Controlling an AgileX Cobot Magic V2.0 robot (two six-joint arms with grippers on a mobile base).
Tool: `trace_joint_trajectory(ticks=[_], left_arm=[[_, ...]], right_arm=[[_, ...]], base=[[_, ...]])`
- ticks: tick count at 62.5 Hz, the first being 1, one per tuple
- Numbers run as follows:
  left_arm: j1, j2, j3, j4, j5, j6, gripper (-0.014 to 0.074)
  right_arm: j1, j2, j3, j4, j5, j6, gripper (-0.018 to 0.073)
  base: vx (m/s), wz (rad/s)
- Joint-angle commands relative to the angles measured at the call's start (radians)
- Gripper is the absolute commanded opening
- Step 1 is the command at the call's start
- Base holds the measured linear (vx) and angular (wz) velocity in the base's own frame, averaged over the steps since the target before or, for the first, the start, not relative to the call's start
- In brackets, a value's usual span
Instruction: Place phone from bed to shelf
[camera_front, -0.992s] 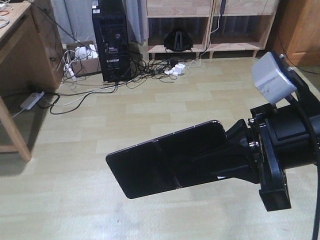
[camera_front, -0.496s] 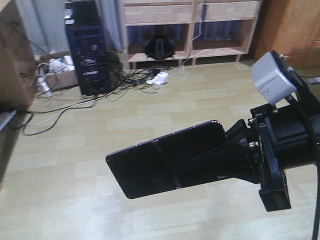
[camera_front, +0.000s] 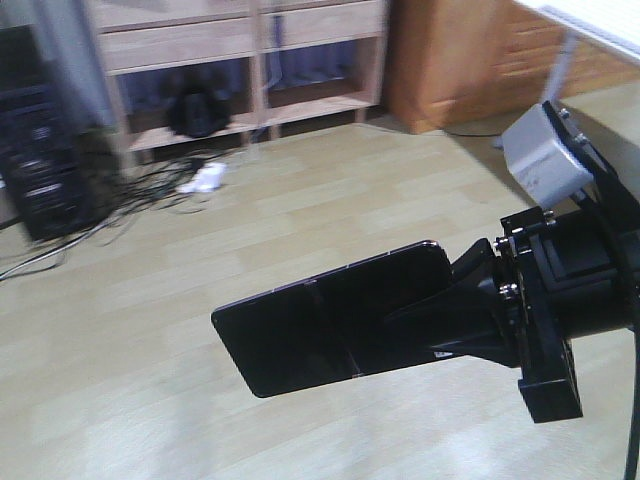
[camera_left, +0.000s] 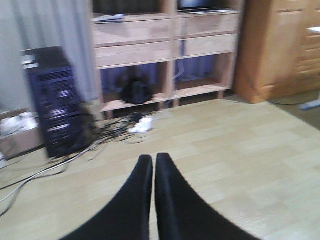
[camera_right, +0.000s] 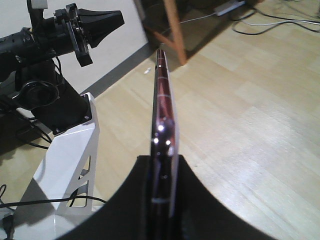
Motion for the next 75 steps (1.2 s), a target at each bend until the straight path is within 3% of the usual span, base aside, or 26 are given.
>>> trace_joint_trajectory(ticks=[1, 75], left_arm=[[0.002, -0.007, 0.002, -0.006, -0.073, -0.004, 0.0001], [0.002, -0.007, 0.002, -0.006, -0.073, -0.004, 0.0001]], right_arm=[[-0.002, -0.019, -0.028, 0.085, 0.057, -0.005, -0.0004], [-0.002, -0.019, -0.028, 0.085, 0.057, -0.005, -0.0004]], base=[[0.21, -0.60], [0.18, -0.56]])
